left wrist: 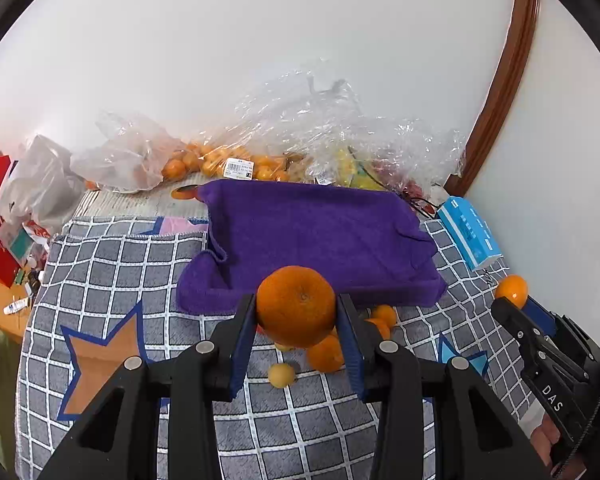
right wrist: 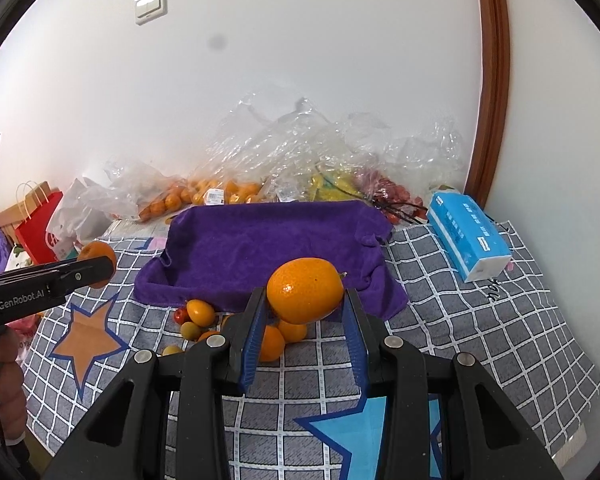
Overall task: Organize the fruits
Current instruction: 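Lift the held oranges with both tools and carry them over the purple towel, then lower the oranges onto the purple towel and open both tools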
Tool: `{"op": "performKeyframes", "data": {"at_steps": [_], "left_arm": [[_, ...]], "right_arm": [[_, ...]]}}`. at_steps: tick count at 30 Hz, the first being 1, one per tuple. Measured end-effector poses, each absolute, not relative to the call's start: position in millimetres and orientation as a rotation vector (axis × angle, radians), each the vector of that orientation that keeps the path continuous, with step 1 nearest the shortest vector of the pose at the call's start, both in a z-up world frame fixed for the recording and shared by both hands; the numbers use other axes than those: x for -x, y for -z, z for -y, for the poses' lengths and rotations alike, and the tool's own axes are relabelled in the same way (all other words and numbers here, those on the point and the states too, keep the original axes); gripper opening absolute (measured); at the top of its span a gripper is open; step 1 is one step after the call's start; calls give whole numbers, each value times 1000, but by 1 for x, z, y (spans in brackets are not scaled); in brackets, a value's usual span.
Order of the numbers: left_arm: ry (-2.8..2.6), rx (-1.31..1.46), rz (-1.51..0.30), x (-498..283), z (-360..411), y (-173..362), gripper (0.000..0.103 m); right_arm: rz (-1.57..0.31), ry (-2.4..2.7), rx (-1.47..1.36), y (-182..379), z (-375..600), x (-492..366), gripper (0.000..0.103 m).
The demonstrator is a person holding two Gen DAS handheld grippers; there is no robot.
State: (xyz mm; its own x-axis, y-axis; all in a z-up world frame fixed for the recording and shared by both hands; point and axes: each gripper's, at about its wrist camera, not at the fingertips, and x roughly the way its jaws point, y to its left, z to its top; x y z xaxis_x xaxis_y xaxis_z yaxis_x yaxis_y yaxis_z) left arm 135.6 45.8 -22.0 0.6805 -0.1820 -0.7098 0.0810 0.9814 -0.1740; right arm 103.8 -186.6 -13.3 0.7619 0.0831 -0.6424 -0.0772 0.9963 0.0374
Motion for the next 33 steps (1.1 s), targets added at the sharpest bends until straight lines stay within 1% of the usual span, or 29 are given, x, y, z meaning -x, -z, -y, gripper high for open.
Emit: {"op": "performKeyframes", "data": {"at_steps": [21, 33], "left_arm": [[146, 136, -839, -188, -52, 29, 37], [136, 136, -830, -222, -57, 31, 37]], "right_arm": [[-678, -129, 33, 15, 173, -167, 38], [-700, -143, 47, 33, 173, -211, 38]]}}
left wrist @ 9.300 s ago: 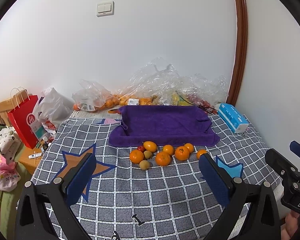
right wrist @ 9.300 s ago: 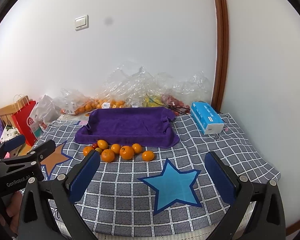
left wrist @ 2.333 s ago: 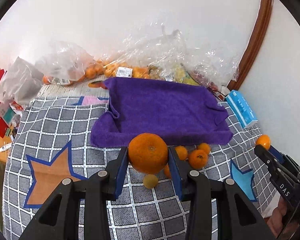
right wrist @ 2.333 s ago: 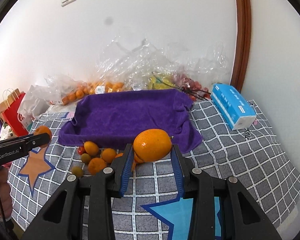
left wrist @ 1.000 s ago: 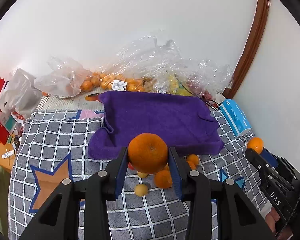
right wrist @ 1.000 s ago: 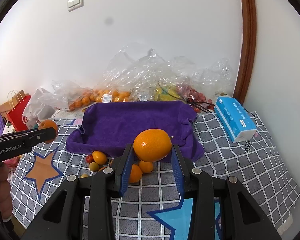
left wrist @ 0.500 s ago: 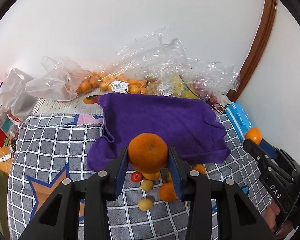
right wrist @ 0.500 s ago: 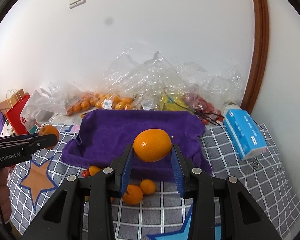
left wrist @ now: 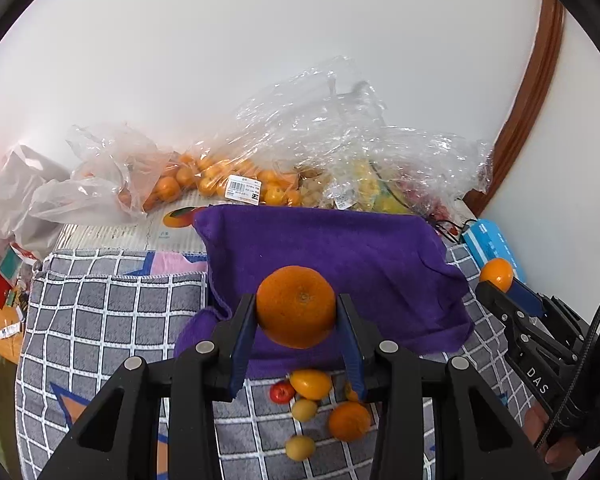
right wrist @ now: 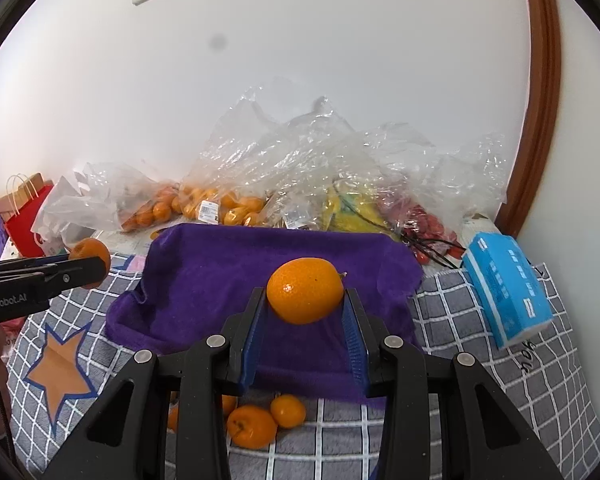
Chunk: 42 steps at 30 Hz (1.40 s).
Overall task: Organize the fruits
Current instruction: 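Lower the oranges onto the purple towel and open both tools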
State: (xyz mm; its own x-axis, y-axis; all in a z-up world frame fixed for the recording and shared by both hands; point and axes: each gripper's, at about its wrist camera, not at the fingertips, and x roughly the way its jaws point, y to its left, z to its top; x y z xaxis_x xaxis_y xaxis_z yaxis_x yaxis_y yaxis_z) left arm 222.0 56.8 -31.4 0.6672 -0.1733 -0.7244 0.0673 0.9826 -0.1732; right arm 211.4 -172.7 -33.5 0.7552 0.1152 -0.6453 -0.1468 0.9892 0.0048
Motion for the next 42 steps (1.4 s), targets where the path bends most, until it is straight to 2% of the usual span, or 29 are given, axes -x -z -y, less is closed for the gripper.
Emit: {"op": "performKeyframes", "data": {"at_steps": [24, 42], "left_arm": [[128, 137, -972, -313, -49, 102, 37], [135, 112, -1067, -331, -43, 143, 38]], "right_arm": [[-824, -113, 50, 102, 187, -290, 38], [-927, -124, 75, 142, 178, -304, 38]]}}
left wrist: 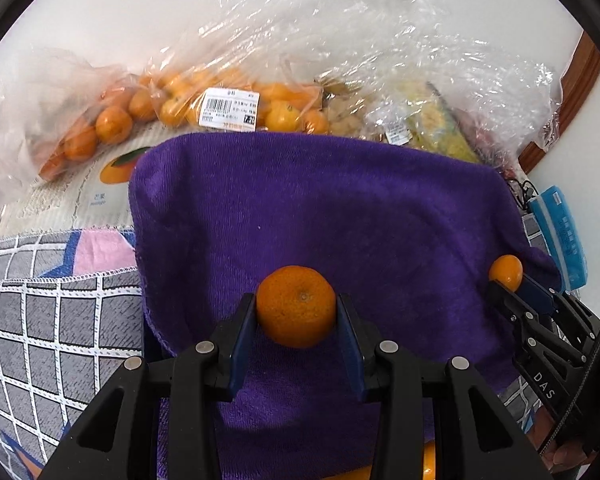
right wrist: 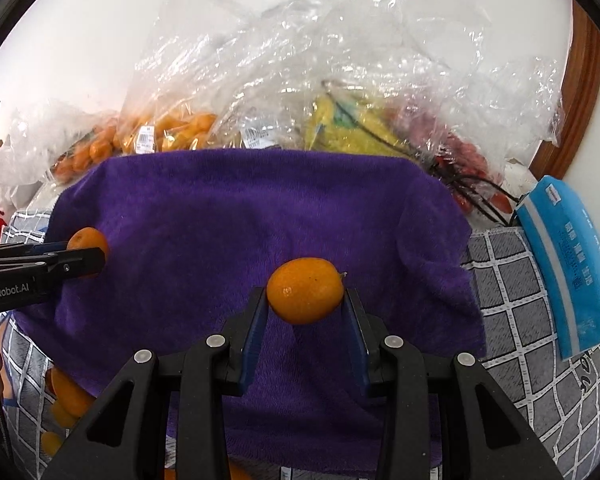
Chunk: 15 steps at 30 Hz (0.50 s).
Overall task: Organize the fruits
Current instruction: 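Lower the oranges onto the purple towel and open both tools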
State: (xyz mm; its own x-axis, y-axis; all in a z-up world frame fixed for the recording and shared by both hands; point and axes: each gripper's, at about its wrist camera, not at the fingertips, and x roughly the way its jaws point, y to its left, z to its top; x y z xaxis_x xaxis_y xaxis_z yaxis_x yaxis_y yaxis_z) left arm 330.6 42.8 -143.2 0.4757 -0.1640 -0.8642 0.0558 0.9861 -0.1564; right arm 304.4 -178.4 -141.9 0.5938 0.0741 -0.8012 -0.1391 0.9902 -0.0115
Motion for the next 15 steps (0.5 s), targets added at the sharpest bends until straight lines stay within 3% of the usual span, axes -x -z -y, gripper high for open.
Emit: {"op": "performKeyframes", "data": {"at_steps": [10, 13, 15], "left_arm": [[127, 111, -1082, -334, -39, 149, 38], [126, 108, -1091, -332, -38, 148, 38], [129, 105, -1091, -329, -38, 145, 41]], "right_arm": [[-947, -133, 80, 148, 175, -306, 40], [-933, -132, 70, 142, 177, -303, 50], [-928, -131, 70, 135, 178, -301, 63]]}}
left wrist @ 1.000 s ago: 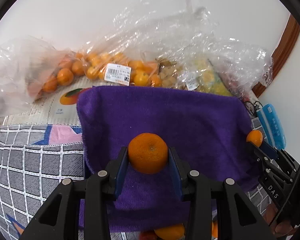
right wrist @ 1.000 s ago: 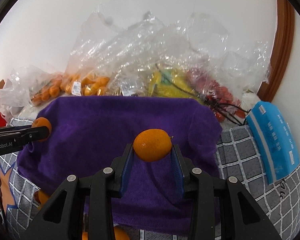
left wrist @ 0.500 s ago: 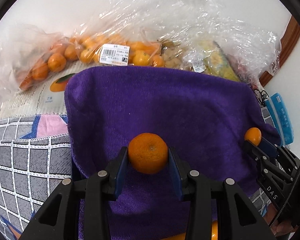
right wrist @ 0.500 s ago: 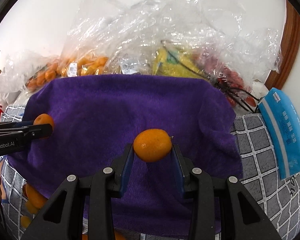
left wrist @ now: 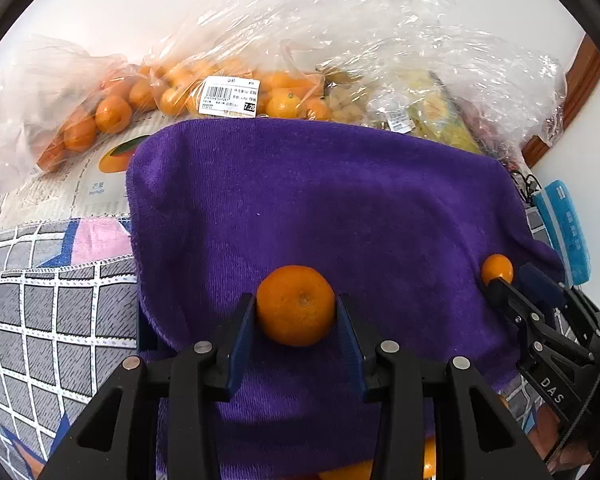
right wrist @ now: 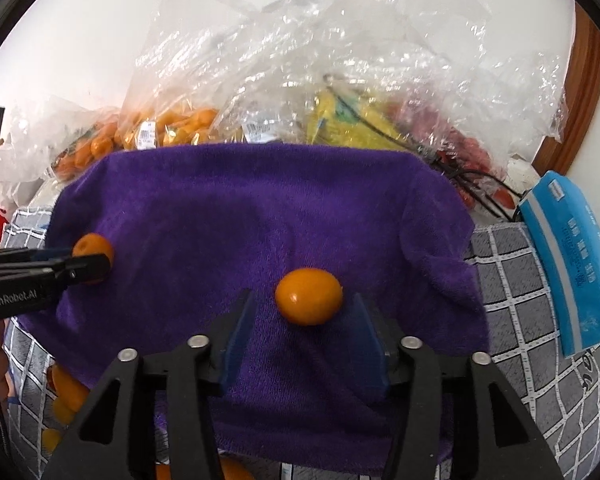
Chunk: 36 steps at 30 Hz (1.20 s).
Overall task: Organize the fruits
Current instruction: 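Lower the oranges onto the purple towel and open both tools, then withdraw both tools from the towel back toward the fruit cluster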
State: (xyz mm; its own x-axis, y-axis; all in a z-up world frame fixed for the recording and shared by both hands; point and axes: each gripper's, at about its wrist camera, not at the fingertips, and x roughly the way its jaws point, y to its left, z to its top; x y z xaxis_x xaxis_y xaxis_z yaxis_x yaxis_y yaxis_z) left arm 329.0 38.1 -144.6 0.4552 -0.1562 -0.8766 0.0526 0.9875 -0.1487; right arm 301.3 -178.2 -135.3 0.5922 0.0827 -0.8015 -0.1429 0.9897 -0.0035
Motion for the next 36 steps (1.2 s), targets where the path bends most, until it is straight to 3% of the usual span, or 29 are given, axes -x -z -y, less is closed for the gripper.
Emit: {"op": "performKeyframes", "data": {"at_steps": [2, 7, 23, 36], "left_arm": [[133, 102, -1079, -324, -38, 139, 51], [132, 83, -1039, -304, -32, 117, 58], [114, 106, -836, -186, -26, 45, 62], [98, 73, -722, -112, -34, 42, 62]], "right_arm": [[-925, -125, 64, 128, 179, -299, 69], [-888, -103, 77, 104, 181, -280, 71], [-722, -113, 7, 34, 206, -168, 71], [-721, -124, -10, 37, 206, -99, 71]]}}
